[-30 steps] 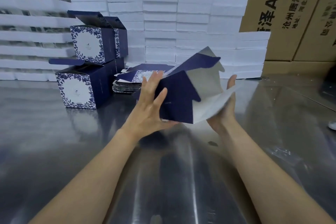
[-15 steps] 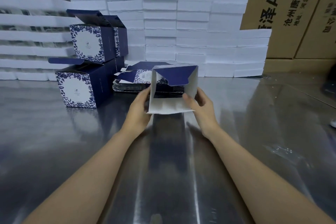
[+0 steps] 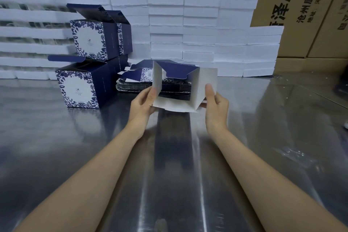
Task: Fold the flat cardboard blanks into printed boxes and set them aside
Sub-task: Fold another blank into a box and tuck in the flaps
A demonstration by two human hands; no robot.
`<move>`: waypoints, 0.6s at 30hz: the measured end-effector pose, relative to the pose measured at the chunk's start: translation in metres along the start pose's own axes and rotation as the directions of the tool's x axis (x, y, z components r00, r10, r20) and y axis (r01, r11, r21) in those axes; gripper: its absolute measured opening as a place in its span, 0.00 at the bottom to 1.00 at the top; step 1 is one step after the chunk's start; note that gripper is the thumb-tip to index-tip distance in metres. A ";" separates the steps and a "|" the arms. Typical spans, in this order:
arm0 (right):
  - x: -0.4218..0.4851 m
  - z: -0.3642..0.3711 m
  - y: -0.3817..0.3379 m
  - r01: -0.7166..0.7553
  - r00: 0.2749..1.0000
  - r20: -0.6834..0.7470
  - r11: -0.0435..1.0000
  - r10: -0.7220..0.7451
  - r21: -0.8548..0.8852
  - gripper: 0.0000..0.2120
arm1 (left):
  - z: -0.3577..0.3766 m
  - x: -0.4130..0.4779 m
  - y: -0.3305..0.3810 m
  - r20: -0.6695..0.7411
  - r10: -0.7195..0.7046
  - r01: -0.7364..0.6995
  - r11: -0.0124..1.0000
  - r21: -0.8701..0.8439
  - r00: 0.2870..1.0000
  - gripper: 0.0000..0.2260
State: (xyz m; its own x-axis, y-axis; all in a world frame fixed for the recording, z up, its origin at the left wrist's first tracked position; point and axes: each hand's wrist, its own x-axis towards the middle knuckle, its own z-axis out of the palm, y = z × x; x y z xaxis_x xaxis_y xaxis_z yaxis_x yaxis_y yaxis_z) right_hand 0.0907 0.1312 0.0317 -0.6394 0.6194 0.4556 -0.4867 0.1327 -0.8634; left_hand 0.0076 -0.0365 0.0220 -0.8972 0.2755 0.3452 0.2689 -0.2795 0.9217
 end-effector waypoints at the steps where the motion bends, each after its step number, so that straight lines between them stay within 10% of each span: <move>1: 0.000 0.000 0.000 -0.025 1.000 0.002 1.000 0.025 0.001 0.27 | 0.000 -0.001 0.001 -0.026 0.032 -0.032 0.999 0.028 0.999 0.30; 7: 0.004 0.000 -0.003 -0.076 0.995 -0.050 0.982 0.086 0.173 0.05 | -0.002 0.004 0.000 -0.177 0.015 -0.011 1.000 0.024 0.984 0.21; 13: 0.005 -0.008 -0.007 0.182 0.974 -0.145 0.983 -0.174 0.037 0.16 | 0.005 0.000 -0.002 -0.160 0.045 -0.030 0.995 0.094 0.986 0.20; 18: 0.002 -0.006 0.002 0.130 0.974 0.206 0.974 -0.091 -0.185 0.25 | 0.003 0.001 -0.005 -0.289 0.160 -0.087 0.965 0.249 0.944 0.16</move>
State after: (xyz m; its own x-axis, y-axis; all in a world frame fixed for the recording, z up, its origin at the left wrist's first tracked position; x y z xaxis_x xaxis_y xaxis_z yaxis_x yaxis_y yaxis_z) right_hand 0.0923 0.1376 0.0293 -0.7015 0.4317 0.5670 -0.4469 0.3533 -0.8219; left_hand 0.0066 -0.0316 0.0182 -0.9052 -0.0506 0.4220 0.4247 -0.0650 0.9030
